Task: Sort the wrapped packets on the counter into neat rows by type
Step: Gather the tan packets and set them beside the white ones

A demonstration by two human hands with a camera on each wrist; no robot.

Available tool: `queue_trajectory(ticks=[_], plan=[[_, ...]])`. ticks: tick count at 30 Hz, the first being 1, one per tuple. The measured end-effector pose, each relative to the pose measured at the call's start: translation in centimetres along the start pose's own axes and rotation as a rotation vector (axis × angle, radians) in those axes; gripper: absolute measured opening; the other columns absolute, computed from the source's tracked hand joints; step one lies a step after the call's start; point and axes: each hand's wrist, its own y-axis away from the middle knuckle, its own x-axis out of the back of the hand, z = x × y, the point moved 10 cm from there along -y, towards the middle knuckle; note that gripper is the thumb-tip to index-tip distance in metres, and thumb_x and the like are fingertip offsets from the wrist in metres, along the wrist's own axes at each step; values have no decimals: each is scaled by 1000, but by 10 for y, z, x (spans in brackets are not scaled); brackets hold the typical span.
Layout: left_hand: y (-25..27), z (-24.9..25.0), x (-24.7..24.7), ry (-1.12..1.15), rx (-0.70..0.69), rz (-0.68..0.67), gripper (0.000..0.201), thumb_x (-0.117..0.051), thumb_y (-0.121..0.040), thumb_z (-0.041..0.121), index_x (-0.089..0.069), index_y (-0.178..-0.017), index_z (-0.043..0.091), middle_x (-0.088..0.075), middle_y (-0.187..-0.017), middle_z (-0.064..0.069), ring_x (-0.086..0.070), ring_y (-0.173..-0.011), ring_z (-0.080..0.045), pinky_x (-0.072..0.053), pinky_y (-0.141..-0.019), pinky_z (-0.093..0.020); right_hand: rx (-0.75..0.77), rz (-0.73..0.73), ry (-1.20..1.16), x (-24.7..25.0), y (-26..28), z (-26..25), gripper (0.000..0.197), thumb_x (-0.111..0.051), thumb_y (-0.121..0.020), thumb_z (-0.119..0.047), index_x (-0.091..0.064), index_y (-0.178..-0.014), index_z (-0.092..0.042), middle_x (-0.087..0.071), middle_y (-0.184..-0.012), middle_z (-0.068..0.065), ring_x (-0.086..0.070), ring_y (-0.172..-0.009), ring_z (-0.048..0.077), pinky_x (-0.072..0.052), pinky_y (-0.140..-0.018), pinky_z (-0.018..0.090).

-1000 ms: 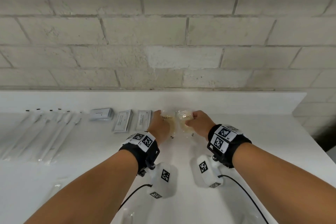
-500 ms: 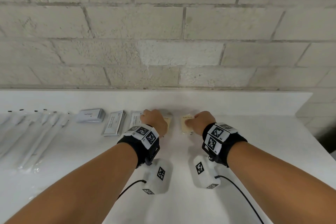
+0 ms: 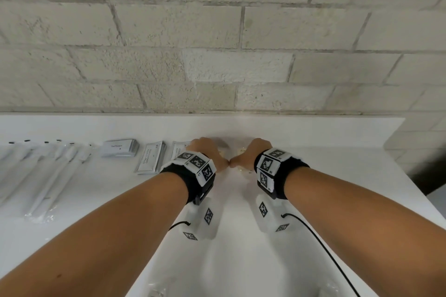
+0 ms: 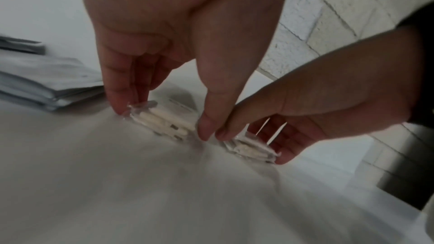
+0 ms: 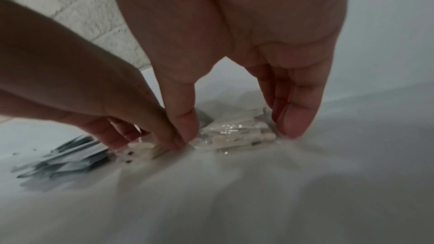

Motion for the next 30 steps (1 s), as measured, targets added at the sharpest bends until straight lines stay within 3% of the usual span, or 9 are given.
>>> queue_trajectory(ticks=[4,7,9,12,14,17,20,25,30], plan=[[4,11,7,-14,-84,24,15,-71,-78,30,-61,-85,23,-61,-82,-2,-65,-89,-22,-52,-72,-25,14,33,25,1,1,-6,37,-80,-63,-36,-57,-80,-13,-64,-83,5,-63,-75,23,-57,-75,29],[2,8,8,12,-64,34,15,-69,-80,25,-56,-76,19,-49,-66,3,-58,-76,-23,-47,-64,-25,17,63,25,3,0,-7,34,-79,-67,-33,-54,-76,-12,-61,-78,4,-60,-72,22,-54,-69,25],[1,5,10,32,-36,50,15,-70,-78,24,-63,-83,12,-51,-65,1,-60,-74,-23,-47,-62,-24,20,81,26,4,0,-8,35,-78,-69,-32,-49,-68,-13,-57,-75,3,-58,-71,21,-52,-67,24],[-3,4,7,71,-34,56,20,-72,-77,25,-60,-88,12,-57,-76,-2,-62,-78,-23,-47,-63,-24,13,93,20,3,0,-8,40,-79,-69,-31,-43,-61,-15,-58,-78,3,-58,-72,21,-51,-68,24],[-5,0,6,100,3,73,44,-74,-76,29,-54,-107,5,-64,-96,-7,-64,-88,-25,-45,-65,-25,2,89,11,3,0,-7,41,-79,-69,-32,-44,-63,-13,-58,-80,4,-58,-74,22,-52,-70,25],[-7,-4,6,150,47,101,67,-75,-75,31,-42,-125,0,-61,-114,-11,-64,-102,-27,-43,-67,-28,16,85,12,3,-1,-9,40,-79,-68,-39,-56,-81,-10,-60,-86,5,-62,-81,23,-55,-76,28],[-9,-5,5,157,53,114,70,-76,-74,30,-39,-125,1,-59,-118,-11,-62,-106,-29,-44,-70,-29,20,77,23,0,-2,-11,49,-79,-66,-43,-63,-98,-9,-67,-99,7,-65,-90,24,-56,-80,30],[-9,-7,2,166,47,102,77,-79,-71,31,-35,-127,3,-58,-119,-11,-60,-110,-30,-47,-76,-32,47,70,4,4,2,-14,35,-78,-72,-38,-59,-86,-12,-60,-86,5,-58,-79,23,-53,-77,28],[-8,-7,4,146,23,118,75,-78,-73,29,-33,-127,3,-59,-116,-11,-61,-108,-30,-44,-71,-30,53,72,-18,6,6,-11,42,-78,-74,-32,-63,-104,-8,-65,-97,9,-65,-95,28,-52,-79,29]])
